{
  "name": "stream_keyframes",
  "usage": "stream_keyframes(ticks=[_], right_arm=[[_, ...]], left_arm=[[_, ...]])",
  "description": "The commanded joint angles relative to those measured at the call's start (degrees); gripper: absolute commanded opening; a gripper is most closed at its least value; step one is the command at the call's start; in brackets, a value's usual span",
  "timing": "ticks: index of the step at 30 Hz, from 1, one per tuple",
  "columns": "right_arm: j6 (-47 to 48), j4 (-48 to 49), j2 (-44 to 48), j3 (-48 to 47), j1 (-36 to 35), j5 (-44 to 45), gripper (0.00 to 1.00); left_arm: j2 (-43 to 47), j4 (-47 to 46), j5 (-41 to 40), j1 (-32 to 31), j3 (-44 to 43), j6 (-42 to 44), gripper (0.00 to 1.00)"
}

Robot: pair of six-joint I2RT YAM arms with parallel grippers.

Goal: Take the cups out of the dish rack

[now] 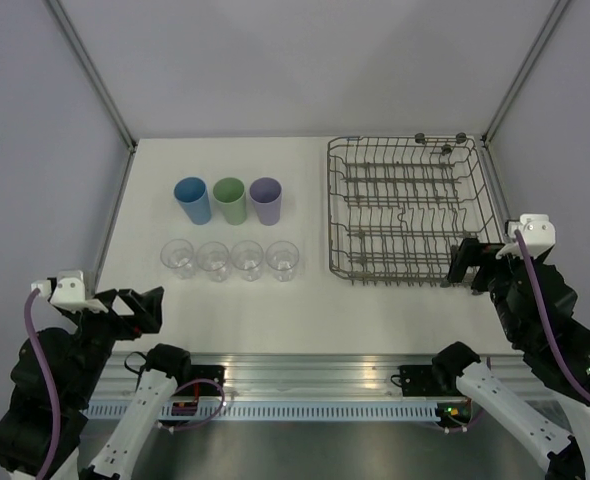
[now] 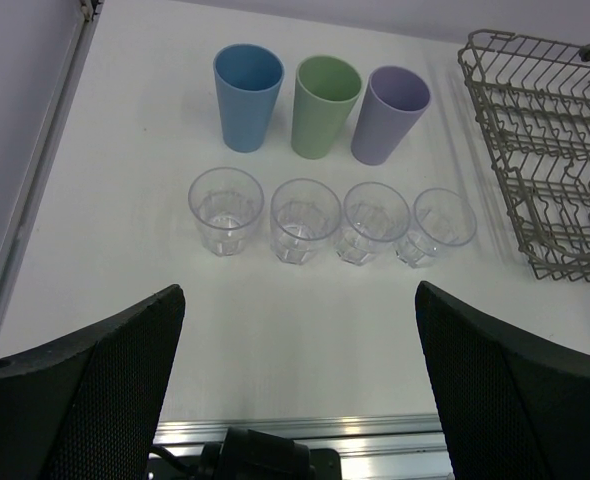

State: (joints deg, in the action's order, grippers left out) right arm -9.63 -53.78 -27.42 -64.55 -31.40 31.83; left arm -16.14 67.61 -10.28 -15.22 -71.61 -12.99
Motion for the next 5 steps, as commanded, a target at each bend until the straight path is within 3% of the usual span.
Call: stream_keyframes(ticks=[1,5], right_arm=[[0.40,1.04,-0.97,-0.40,-0.24,0.68,0.98],[0.83,1.04,-1.50,-0.31,-0.33,0.60,0.98]], left_arm=[[-1.44,-0.64,-0.26,-0.07,0.33,1.48,1.00],[-1.79,-0.90,-0.88,-0.07,0.42,1.39,1.00]])
